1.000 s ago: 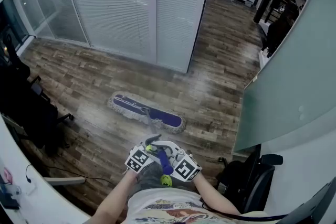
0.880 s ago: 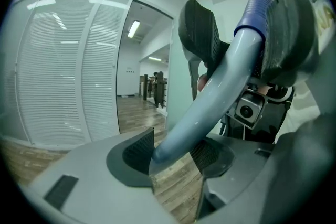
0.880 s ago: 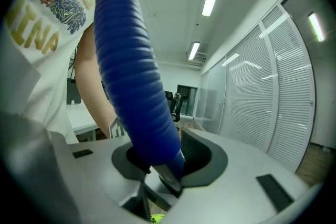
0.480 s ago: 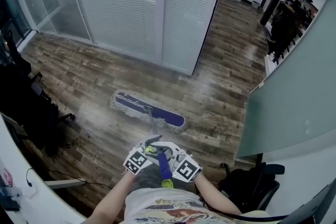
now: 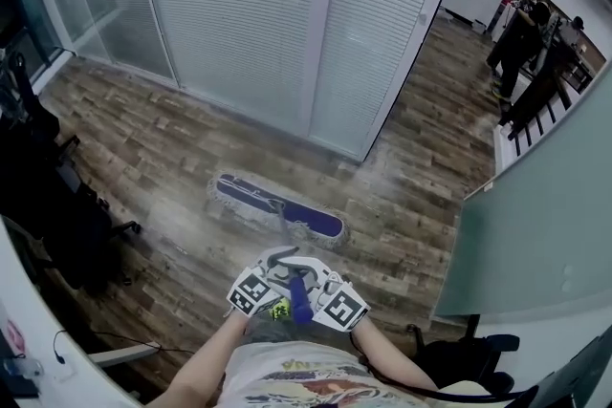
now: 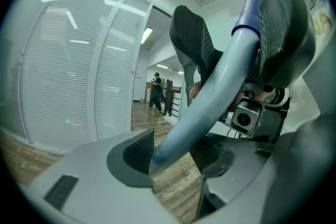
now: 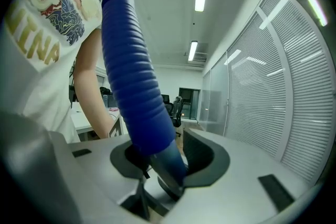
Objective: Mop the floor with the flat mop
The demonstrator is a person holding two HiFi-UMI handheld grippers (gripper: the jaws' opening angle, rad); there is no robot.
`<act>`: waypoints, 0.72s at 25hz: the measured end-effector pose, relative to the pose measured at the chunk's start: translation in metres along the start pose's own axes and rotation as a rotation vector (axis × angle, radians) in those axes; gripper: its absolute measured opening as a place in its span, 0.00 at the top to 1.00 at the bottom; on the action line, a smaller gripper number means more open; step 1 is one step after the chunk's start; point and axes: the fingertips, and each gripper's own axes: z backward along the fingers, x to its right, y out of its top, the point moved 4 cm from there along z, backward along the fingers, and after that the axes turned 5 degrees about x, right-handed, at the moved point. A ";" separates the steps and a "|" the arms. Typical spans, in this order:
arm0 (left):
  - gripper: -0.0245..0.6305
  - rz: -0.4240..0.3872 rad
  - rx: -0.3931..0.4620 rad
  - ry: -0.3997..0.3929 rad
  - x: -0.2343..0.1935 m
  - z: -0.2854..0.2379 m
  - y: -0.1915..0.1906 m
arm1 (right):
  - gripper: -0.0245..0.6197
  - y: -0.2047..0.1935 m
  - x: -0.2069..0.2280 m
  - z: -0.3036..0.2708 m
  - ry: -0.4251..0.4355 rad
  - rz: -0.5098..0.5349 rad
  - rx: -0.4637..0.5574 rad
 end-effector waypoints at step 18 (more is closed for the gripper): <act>0.68 -0.018 0.006 -0.003 -0.166 -0.015 0.009 | 0.75 -0.024 0.123 -0.108 0.048 0.054 -0.031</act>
